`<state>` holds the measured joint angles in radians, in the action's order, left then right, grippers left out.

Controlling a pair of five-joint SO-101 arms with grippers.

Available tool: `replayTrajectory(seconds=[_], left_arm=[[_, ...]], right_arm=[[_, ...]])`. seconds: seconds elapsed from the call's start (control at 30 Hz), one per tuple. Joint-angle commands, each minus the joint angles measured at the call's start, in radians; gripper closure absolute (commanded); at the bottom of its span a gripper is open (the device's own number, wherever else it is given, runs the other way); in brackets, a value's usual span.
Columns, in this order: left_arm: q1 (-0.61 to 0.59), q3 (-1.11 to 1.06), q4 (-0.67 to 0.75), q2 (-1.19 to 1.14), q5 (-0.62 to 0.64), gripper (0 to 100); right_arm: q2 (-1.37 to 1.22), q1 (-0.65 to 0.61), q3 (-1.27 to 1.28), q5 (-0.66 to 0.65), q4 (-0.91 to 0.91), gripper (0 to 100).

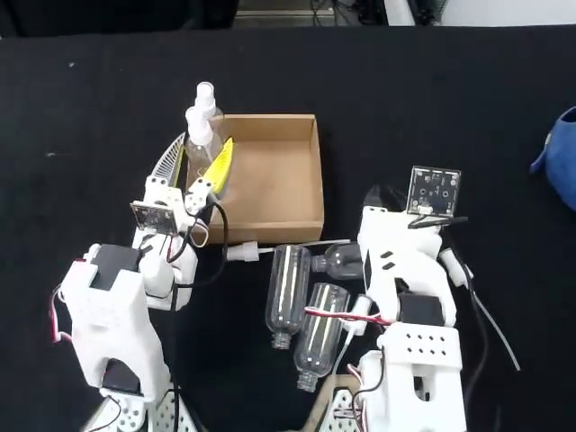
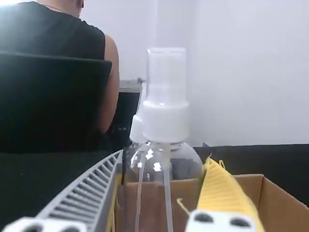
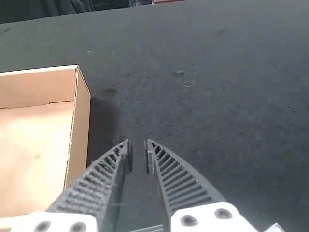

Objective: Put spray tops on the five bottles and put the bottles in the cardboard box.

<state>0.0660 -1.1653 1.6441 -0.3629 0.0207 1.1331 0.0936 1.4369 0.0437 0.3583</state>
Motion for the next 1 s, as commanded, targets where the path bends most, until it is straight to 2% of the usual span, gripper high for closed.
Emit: replayTrajectory(seconds=[0.0, 0.07, 0.4, 0.57, 0.97], left_arm=[[-0.012, 0.041, -0.046, 0.015, 0.0, 97], [-0.013, 0.059, -0.106, 0.017, 0.0, 97], [-0.031, 0.073, -0.118, 0.006, 0.0, 97], [-0.022, 0.094, -0.264, 0.017, 0.0, 97], [-0.024, 0.107, -0.265, 0.017, 0.0, 97]], right_arm=[[-0.004, -0.014, -0.01, -0.008, -0.037, 96.2], [-0.004, -0.014, -0.01, -0.008, -0.037, 96.2], [-0.004, -0.014, -0.01, -0.008, -0.037, 96.2], [-0.004, -0.014, -0.01, -0.008, -0.037, 96.2], [-0.004, -0.011, -0.012, -0.008, -0.037, 96.2]])
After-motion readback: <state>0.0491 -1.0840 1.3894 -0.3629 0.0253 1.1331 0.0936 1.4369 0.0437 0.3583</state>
